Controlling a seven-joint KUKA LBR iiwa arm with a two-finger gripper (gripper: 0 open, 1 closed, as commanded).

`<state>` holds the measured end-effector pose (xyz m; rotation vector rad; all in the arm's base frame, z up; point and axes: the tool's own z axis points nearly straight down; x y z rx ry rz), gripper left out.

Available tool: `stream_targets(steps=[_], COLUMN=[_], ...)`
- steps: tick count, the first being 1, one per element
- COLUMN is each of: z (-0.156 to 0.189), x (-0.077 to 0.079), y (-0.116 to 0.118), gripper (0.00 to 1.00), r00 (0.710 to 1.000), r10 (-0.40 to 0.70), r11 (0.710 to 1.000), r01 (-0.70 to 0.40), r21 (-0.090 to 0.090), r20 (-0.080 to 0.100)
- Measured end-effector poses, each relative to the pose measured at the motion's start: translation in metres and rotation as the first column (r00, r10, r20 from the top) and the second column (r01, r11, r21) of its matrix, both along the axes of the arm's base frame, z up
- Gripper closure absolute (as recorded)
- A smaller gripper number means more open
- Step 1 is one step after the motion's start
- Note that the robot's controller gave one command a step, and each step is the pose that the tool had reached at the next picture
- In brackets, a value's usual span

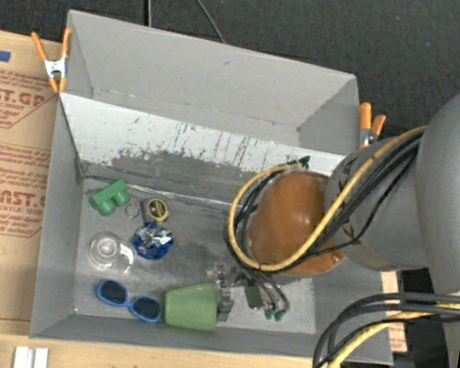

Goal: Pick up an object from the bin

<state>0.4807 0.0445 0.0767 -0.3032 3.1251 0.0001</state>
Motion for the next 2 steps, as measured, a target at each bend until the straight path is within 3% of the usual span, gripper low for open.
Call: stream_targets(steps=[1,2], z=[0.083,0.187], x=[0.034,0.018], y=[-0.026,-0.021], gripper=[1.0,1.0], r00=[0.999,0.999], r10=[0.05,0.048], r11=[0.999,0.999], r01=[-0.05,-0.048], r21=[-0.001,0.0], r20=[0.009,0.008])
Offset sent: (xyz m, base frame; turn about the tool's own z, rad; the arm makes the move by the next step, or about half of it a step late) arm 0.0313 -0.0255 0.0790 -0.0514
